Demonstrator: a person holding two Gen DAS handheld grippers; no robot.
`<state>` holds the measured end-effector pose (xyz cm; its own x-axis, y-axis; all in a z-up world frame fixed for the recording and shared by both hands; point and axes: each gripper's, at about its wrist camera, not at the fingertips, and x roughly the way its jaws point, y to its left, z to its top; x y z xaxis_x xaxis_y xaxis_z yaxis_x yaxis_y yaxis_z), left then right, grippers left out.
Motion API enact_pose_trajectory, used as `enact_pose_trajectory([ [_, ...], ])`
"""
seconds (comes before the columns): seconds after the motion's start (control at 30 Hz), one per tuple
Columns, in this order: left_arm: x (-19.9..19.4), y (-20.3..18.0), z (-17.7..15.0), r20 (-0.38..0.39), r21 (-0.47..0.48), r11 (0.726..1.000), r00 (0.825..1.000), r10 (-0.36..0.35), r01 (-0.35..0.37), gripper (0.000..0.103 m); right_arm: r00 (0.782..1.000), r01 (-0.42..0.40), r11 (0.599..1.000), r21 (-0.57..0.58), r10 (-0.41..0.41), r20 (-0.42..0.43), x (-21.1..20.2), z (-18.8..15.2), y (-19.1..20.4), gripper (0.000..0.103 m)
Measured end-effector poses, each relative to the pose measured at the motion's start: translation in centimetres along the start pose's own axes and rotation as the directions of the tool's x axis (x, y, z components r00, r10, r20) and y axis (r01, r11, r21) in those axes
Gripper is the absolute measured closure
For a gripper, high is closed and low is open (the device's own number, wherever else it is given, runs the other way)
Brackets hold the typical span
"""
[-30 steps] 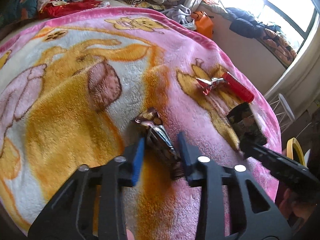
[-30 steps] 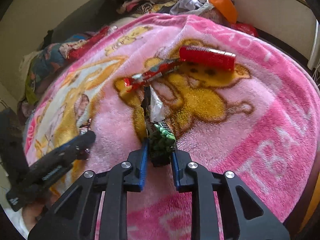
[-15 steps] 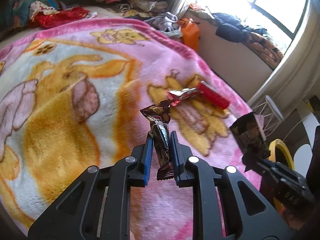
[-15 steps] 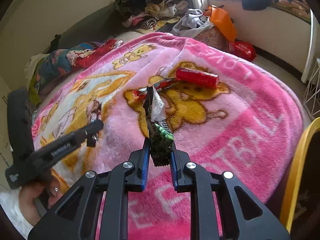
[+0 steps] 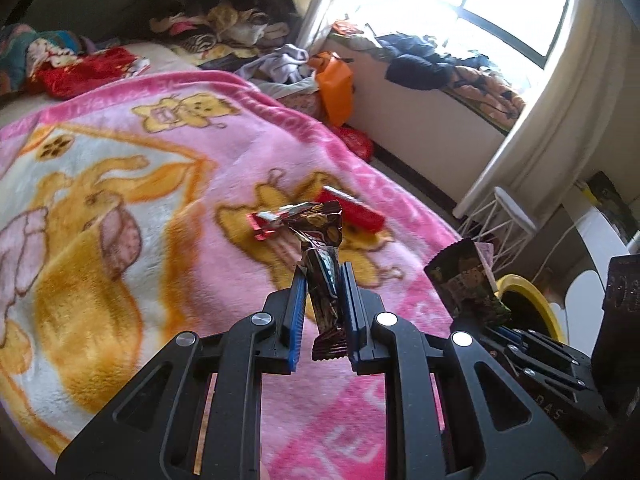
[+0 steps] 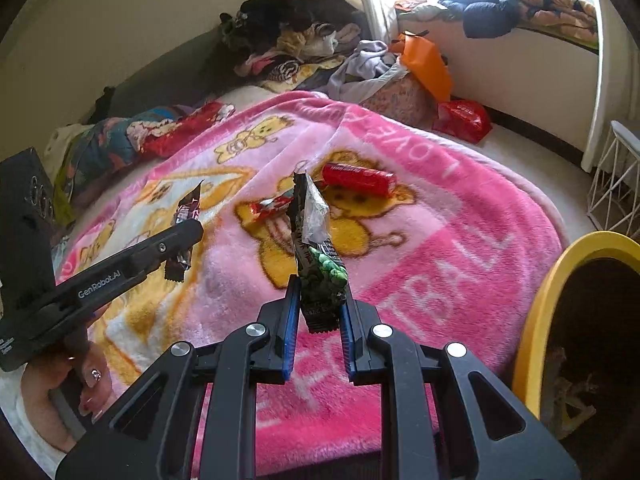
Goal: Collect trash
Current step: 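Carry the green packet and silver wrapper over the yellow-rimmed bin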
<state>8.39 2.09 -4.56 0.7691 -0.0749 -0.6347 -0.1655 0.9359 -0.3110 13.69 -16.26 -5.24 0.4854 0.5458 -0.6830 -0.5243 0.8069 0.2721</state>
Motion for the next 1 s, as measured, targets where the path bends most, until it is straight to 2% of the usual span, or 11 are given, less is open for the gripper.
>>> enact_pose_trajectory([
  [0.47,-0.6,-5.7,0.1,0.018,0.111,0.991,0.997,-0.078,0.075,0.091,0.996,0.052,0.994,0.095,-0.059,0.072,-3.9,-0.3,-3.7,0.085],
  [1.0,-0.8,-11.3,-0.9,0.002,0.215,0.964,0.986,-0.164,0.160,0.091,0.984,0.094,0.979,0.181,-0.119,0.134,-7.6,-1.3,-7.5,0.085],
])
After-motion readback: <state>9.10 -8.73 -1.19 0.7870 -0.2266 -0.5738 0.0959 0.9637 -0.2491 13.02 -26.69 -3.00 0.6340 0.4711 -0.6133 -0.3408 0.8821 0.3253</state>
